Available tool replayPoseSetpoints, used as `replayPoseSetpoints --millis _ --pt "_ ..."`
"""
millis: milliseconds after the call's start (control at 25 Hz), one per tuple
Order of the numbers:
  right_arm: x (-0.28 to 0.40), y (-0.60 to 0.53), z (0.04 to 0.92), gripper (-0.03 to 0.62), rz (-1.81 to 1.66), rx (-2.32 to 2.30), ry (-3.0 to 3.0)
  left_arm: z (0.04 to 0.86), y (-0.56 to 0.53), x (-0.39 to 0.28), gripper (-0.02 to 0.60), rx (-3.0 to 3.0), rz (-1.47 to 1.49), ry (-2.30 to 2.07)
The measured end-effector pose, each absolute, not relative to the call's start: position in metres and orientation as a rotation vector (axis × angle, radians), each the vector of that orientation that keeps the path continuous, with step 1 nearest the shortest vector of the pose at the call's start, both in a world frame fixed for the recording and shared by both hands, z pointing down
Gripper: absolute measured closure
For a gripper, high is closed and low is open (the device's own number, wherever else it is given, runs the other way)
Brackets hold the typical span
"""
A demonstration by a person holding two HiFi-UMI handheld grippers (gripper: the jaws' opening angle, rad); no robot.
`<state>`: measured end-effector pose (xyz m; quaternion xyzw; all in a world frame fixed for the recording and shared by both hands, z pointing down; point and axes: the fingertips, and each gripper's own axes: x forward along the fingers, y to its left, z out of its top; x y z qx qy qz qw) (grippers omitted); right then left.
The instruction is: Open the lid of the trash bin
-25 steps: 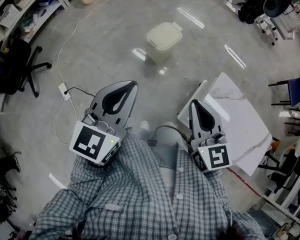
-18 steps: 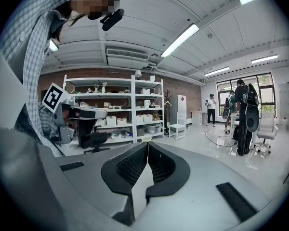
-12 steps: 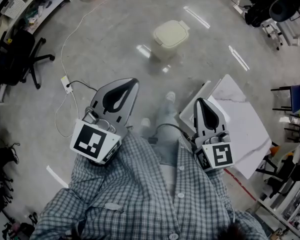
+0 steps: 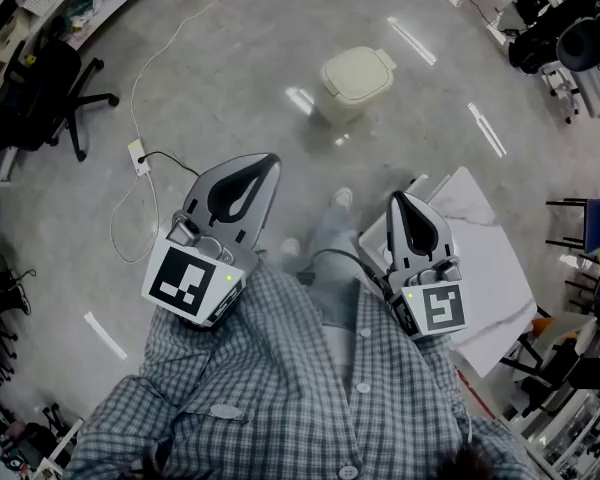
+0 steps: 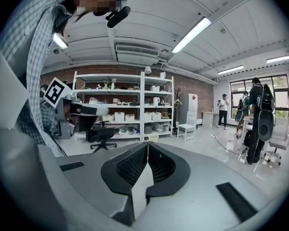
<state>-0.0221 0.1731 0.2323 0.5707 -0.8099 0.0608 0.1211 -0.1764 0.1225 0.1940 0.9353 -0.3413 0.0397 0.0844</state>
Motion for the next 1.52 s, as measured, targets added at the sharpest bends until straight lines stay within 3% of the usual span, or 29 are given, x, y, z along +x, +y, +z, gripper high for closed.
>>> replayPoseSetpoints --millis 400,1520 --pt "0.001 0.123 0.229 0.572 0.171 1.602 -2.403 0.196 0.081 -0.159 0.577 2.731 0.126 -1.086" --pt "0.167 0.004 0.253 0.572 0.244 1.585 -2.424 0.197 -0.027 0.0 0.577 2.692 0.241 -1.119"
